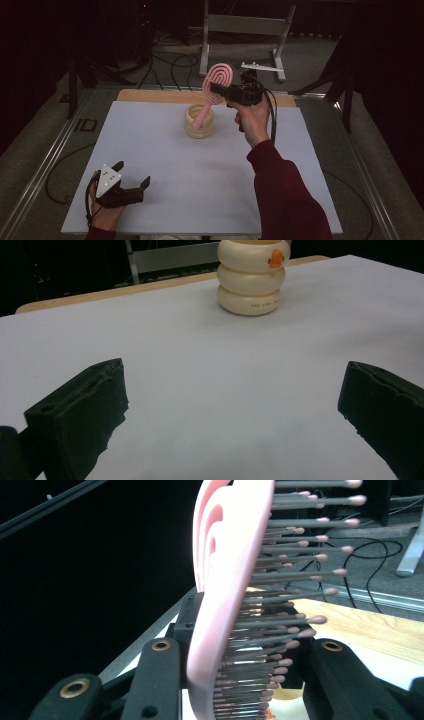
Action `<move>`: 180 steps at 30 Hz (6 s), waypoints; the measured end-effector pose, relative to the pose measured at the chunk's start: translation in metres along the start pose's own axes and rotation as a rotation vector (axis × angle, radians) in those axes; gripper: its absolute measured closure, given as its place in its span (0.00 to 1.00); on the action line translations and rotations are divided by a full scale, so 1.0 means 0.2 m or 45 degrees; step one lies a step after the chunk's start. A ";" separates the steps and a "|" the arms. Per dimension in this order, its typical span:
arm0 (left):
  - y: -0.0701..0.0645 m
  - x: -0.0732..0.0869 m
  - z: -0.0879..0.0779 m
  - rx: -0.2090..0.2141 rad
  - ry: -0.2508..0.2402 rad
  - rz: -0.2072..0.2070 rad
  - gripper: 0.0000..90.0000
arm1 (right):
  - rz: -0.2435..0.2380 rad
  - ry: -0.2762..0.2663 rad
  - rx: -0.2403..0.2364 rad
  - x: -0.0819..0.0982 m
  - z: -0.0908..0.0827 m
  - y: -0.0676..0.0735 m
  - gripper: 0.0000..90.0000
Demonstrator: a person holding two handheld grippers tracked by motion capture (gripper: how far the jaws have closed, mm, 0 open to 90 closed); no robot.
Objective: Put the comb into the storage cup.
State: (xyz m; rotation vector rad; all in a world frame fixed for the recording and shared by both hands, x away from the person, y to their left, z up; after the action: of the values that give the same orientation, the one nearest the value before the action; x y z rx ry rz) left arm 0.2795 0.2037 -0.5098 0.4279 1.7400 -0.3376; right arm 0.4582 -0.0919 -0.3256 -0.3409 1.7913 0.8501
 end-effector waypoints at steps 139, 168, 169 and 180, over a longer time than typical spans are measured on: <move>0.00 0.00 -0.01 0.001 -0.017 -0.002 0.00 | -0.047 -0.048 0.300 0.29 0.37 -0.23 0.71; 0.00 0.00 -0.01 0.003 -0.012 0.006 0.00 | -0.040 -0.026 0.297 0.38 0.42 -0.21 0.71; 0.00 0.00 -0.01 0.003 -0.012 0.006 0.00 | -0.038 -0.026 0.299 0.38 0.42 -0.21 0.71; 0.00 0.00 -0.01 0.004 -0.009 0.007 0.00 | -0.038 -0.011 0.307 0.41 0.43 -0.22 0.71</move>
State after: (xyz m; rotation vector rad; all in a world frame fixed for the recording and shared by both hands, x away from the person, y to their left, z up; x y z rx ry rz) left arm 0.2776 0.2048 -0.5099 0.4334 1.7311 -0.3373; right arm 0.5125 -0.0492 -0.4319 -0.2064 1.8528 0.6056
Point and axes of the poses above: each handheld gripper's, and its own axes: z roughly forward along the jaws, x roughly out of its underside, y roughly to its left, the point moved 6 cm from there along z, roughly forward along the jaws, and after that the axes turned 11 degrees about -y, right-handed, at the moved point
